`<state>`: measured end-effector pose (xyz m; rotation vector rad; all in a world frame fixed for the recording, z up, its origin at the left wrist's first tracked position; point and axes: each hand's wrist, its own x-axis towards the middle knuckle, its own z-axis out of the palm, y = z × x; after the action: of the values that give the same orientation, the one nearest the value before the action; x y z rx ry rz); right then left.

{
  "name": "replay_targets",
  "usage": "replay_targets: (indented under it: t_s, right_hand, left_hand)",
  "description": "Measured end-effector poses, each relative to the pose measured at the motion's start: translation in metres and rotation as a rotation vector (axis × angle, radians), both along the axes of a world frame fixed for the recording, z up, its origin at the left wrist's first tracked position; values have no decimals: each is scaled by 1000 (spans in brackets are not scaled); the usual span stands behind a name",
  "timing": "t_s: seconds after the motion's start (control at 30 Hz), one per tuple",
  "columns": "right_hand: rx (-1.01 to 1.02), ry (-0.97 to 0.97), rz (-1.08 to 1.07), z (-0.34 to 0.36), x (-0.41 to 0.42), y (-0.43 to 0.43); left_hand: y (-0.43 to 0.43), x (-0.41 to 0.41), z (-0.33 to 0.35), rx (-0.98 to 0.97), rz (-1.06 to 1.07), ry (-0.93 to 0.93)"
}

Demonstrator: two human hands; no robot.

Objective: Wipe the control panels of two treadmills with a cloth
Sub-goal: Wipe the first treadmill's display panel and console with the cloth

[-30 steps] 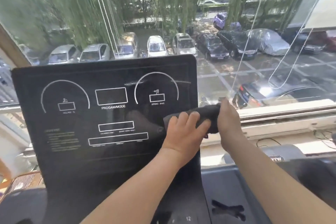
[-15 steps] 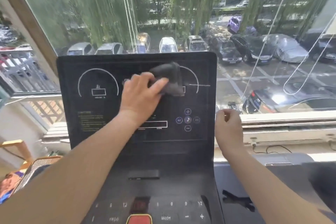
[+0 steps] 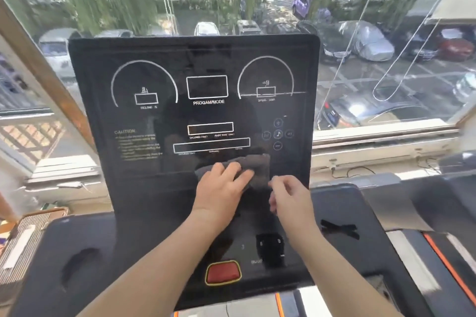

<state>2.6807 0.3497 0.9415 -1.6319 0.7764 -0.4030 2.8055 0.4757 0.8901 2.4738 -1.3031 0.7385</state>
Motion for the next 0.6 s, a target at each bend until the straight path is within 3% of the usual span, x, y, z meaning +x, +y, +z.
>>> replay_targets:
  t_s: [0.13,0.37,0.43,0.6]
  right_hand:
    - [90,81,-49,-5,-22,24]
    - [227,123,-222,-4,-65,43]
    - [278,128,-252,0,-72,44]
    - [399,170,-259,13,-77,47]
  left_hand:
    - [-1,-16,8,103,94,258]
    - [-6,-5,60,303,-32,833]
    - [0,-11,61,194,-101,1113]
    - [15,-54,70,-284,-276,1868]
